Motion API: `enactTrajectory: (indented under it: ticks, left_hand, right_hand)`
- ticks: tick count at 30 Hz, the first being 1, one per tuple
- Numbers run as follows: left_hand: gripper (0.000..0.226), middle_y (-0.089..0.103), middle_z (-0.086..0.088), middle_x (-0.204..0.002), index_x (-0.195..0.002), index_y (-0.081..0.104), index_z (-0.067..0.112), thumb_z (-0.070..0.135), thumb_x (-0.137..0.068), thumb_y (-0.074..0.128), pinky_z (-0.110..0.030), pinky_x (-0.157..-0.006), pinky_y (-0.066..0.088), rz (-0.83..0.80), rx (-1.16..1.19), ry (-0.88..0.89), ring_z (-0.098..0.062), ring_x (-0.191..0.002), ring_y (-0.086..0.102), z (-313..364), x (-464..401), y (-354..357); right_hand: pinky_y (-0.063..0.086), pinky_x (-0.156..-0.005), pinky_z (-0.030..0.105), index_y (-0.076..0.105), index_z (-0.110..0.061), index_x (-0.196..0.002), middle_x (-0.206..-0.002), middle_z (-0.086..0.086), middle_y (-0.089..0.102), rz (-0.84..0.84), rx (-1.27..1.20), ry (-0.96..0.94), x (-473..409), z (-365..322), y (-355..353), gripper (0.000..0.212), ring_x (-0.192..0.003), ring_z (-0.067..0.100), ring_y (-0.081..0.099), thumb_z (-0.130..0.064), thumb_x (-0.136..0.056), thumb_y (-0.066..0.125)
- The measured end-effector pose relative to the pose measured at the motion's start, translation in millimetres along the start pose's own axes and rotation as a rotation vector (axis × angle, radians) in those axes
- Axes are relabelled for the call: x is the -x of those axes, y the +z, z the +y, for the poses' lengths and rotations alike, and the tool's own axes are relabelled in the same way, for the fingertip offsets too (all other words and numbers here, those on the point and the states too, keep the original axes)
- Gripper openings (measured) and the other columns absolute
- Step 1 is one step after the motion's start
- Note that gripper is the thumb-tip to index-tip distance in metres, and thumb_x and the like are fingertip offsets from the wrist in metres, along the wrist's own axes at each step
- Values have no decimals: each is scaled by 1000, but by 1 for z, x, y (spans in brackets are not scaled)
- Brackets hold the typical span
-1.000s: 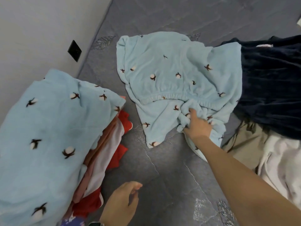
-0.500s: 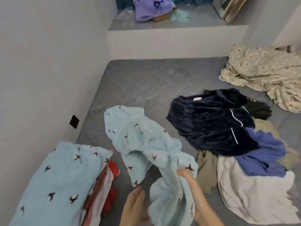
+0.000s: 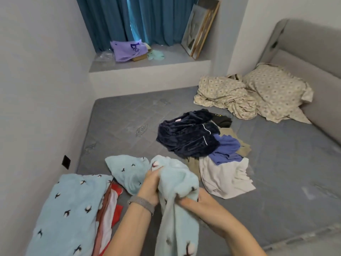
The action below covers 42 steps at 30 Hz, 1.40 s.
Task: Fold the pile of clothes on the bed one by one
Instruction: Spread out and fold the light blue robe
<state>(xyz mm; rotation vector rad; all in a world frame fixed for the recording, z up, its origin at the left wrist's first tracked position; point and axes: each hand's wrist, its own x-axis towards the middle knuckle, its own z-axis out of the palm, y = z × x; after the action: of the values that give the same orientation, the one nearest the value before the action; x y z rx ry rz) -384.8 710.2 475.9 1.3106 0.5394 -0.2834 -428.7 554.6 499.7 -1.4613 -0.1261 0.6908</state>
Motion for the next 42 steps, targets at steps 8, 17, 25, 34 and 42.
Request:
enactTrajectory:
  ticks: [8,17,25,34,42]
  left_hand:
    - [33,72,-14,-89,-94,68,1,1,-61,60,-36,-70,56,-427,-164,402,-21,-81,68,64,90,69]
    - [41,66,-15,-88,-101,61,-6,-7,-62,51,-31,-68,56,-853,-295,609,-23,-83,65,87,160,264]
    - [46,70,-4,-81,-98,62,5,-11,-58,46,-29,-67,57,-955,-119,612,-19,-80,68,87,175,451]
    - [46,73,-1,-89,-102,62,7,-13,-62,54,-32,-72,57,-887,-150,752,-19,-89,69,126,102,499]
    - [45,65,-15,-96,-99,62,7,2,-54,66,-51,-85,52,-640,-564,928,-20,-89,61,126,14,533]
  right_hand:
    - [51,-78,24,54,-37,-123,-131,-1,57,554,-116,-240,80,12,-73,54,-113,12,59,-22,-71,58]
    - [38,-105,45,14,-61,-129,-134,-18,33,808,637,-164,175,25,-236,121,-130,17,35,-75,-31,82]
    - [40,-102,20,28,-57,-124,-125,-43,30,737,479,-150,263,26,-371,97,-129,0,37,-49,-50,90]
    - [46,-73,23,61,-27,-97,-94,-7,66,933,264,-231,204,-18,-435,10,-85,3,61,-23,-89,64]
    - [57,-80,42,53,-13,-123,-106,4,66,1372,-2,-390,227,-79,-544,34,-95,19,64,-4,-90,55]
